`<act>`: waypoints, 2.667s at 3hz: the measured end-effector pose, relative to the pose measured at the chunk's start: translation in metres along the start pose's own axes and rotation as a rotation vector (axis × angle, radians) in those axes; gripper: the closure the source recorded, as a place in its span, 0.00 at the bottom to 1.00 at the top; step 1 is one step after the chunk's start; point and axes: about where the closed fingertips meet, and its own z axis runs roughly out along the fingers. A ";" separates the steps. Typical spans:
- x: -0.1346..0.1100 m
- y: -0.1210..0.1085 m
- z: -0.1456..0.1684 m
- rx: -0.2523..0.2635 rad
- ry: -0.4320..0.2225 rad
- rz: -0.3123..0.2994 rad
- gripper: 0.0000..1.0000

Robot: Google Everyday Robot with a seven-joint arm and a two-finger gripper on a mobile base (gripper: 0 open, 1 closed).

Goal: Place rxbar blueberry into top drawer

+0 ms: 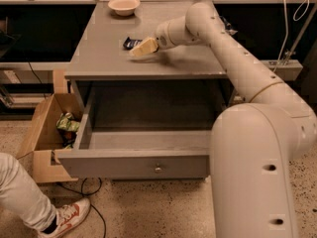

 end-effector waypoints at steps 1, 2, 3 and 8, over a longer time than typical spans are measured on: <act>0.007 0.001 0.013 -0.025 0.020 0.024 0.00; 0.011 -0.001 0.018 -0.029 0.026 0.050 0.19; 0.013 -0.001 0.020 -0.034 0.030 0.071 0.42; -0.006 0.023 -0.064 0.084 -0.007 0.060 1.00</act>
Offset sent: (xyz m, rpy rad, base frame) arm 0.0159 0.0013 -0.0176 0.0221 0.0850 -0.0186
